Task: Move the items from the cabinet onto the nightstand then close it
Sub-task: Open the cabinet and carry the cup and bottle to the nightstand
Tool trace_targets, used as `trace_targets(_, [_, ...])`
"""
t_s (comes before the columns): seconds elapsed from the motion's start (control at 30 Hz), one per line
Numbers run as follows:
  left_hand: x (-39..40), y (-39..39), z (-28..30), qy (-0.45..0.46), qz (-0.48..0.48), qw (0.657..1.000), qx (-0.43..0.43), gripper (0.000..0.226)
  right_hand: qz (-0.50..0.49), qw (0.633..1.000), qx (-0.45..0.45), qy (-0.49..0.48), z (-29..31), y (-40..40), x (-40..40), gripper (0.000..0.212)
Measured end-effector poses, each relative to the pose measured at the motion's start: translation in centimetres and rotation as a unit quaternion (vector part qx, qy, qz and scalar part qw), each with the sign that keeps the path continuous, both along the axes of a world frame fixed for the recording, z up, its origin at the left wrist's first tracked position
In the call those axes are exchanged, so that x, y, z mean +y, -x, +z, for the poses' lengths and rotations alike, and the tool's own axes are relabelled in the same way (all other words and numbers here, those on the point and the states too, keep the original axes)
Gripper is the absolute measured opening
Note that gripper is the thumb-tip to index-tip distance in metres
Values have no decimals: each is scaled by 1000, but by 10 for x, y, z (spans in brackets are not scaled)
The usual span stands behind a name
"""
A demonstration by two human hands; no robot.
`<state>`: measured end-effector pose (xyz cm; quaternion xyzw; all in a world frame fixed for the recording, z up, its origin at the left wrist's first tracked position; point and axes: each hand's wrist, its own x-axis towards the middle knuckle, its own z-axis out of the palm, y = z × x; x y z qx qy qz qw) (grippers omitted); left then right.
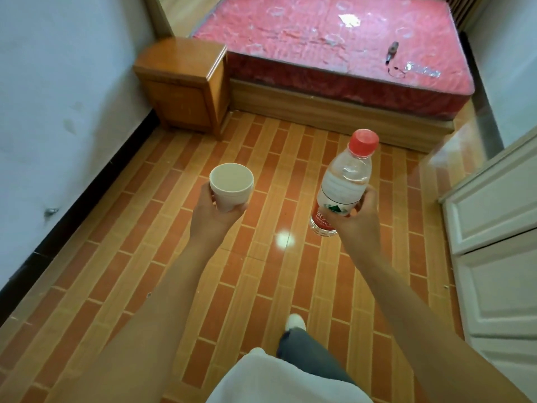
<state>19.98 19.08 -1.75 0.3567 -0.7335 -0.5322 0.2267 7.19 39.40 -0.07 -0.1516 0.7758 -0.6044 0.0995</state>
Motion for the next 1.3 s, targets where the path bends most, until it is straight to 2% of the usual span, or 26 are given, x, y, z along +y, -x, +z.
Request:
trace_targets(0.2, [-36,61,-4,13,6,1000,0,71,5,1000,20,-9,-9,66,-36,71])
trace_targets(0.53, [-98,210,11,32,45,998,0,74,40,997,46,-41,4,225,-96,73])
trace_targets(0.87, [-165,332,11,29,36,999,-6,72,61,998,3,-15,-3,345,-167,73])
trace_targets(1.3, [-331,501,-3,-14,17,1000,1,71,34,999,-3,-40,-10,504,-328,70])
